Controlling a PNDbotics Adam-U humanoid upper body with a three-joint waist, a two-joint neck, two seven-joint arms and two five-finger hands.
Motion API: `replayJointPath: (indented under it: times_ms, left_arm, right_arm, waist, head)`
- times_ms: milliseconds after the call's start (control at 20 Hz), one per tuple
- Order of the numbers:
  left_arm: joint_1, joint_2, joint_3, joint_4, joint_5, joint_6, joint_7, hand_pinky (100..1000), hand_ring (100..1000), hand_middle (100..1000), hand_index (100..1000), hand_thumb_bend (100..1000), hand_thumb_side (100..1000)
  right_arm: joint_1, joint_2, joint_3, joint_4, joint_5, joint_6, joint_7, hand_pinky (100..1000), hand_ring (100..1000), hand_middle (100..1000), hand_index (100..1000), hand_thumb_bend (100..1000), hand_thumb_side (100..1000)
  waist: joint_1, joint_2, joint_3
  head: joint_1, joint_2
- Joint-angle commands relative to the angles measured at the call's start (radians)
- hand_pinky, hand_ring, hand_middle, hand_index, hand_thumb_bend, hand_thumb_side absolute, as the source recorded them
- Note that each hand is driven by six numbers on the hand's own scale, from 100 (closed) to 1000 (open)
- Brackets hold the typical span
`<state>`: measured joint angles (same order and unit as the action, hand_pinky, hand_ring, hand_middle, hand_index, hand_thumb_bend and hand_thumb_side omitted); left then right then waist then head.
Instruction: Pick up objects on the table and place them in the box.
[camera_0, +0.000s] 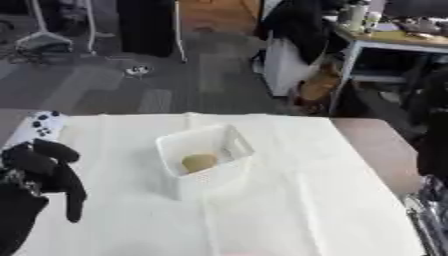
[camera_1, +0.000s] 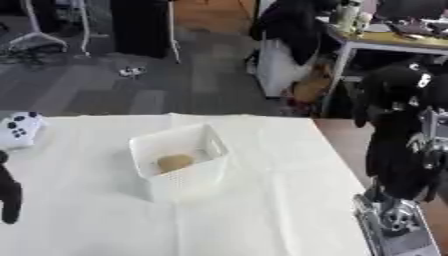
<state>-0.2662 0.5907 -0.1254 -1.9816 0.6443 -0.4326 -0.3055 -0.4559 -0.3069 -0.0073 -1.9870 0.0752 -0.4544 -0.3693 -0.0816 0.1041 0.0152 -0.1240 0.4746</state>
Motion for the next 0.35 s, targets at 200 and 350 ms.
replayJointPath:
  times_ms: [200, 350]
  left_arm:
    - [0.003, 0.008, 0.004, -0.018, 0.024, -0.022, 0.001, 292, 527, 679, 736, 636, 766]
    - [0.007, 0.005, 0.0, -0.018, 0.022, -0.021, -0.002, 289, 524, 678, 735, 630, 773]
  right_arm:
    - [-0.02, -0.009, -0.001, -0.013, -0.031, -0.063, 0.044, 100, 282, 463, 599, 100, 1000]
    - [-0.018, -0.011, 0.005, -0.013, -0.036, -0.068, 0.079, 100, 291, 495, 674, 100, 1000]
  waist:
    - [0.008, -0.003, -0.004]
    - [0.008, 0.001, -0.006]
  head:
    - [-0.01, 0.026]
    - [-0.034, 0.042]
